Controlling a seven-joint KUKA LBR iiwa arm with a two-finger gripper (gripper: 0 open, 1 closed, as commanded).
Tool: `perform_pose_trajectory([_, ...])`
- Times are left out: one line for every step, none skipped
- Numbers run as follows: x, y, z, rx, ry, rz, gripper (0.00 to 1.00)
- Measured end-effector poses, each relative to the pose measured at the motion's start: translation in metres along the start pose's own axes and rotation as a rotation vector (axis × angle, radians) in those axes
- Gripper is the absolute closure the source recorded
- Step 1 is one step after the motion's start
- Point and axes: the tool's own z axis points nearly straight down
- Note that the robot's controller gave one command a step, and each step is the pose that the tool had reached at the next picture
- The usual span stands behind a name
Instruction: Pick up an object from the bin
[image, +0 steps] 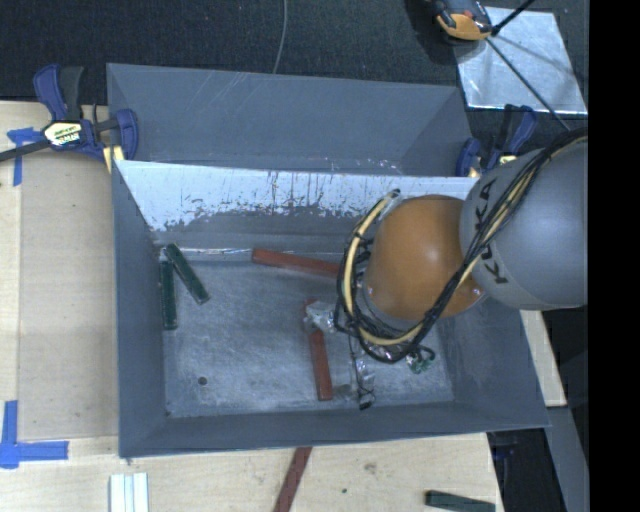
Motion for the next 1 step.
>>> perform_pose_trajectory([-0.0099, 0.0462, 0.0169, -0.003, 0.004, -0.274, 1.00])
